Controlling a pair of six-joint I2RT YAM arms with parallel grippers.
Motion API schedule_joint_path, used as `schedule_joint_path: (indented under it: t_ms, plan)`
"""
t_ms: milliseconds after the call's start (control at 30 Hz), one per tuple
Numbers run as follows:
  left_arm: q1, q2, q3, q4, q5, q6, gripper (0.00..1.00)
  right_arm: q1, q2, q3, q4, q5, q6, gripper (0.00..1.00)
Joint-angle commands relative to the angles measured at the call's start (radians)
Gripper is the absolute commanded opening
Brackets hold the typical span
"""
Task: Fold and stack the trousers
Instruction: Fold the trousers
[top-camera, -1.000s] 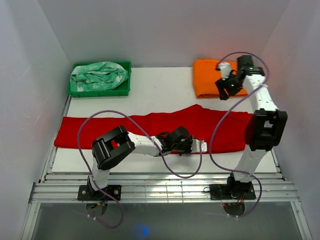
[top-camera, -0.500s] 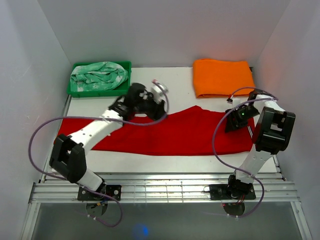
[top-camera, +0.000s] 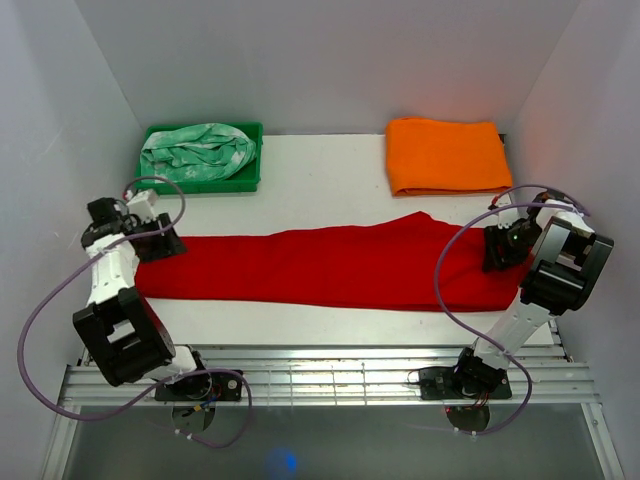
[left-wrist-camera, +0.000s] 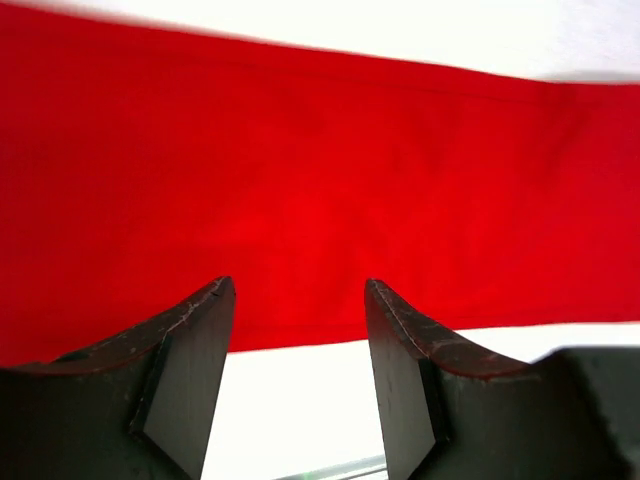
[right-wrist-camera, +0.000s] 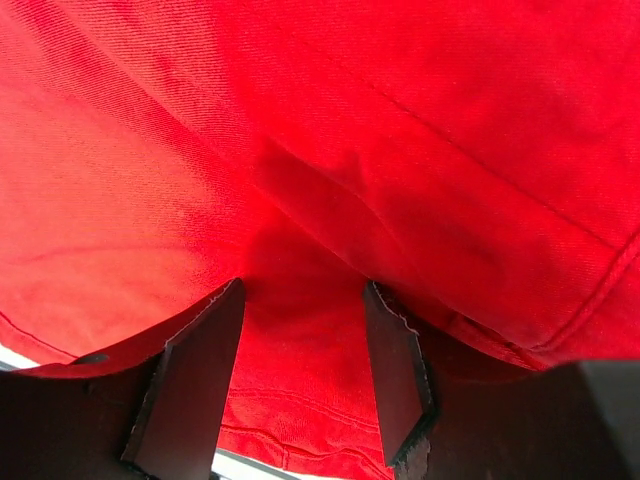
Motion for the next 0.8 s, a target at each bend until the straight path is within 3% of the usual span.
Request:
schedule_joint_path:
  t_ms: [0,133,233,300,367,533,767]
  plan:
    - [0.154,0.056,0.056,-0.103,0.032,0.084,0.65,-0.026,0.020,0.009,0.067,0.146,-0.057,0.58]
    - [0.225,0.132,0.091,-0.097,-0.026,0.123,0.65,-0.026,-0.003,0.032,0.047,0.126,-0.066,0.62]
    - [0.256,0.194,0.122,-0.078,-0.067,0.156,0.65,-0.026,-0.016,0.083,-0.025,0.072,-0.078,0.72]
    - [0.279,0.230,0.140,-0.068,-0.081,0.173,0.65,-0.026,-0.011,0.164,-0.094,0.003,-0.067,0.88]
    - [0.309,0.289,0.158,-0.065,-0.087,0.205,0.65,-0.024,-0.008,0.222,-0.179,-0.035,-0.052,0.98]
    - [0.329,0.368,0.172,-0.040,-0.069,0.268,0.65,-0.024,-0.008,0.339,-0.252,-0.051,-0.046,0.97]
    - [0.331,0.420,0.100,0.067,-0.126,0.292,0.63,-0.024,-0.032,0.335,-0.265,-0.011,-0.064,0.97]
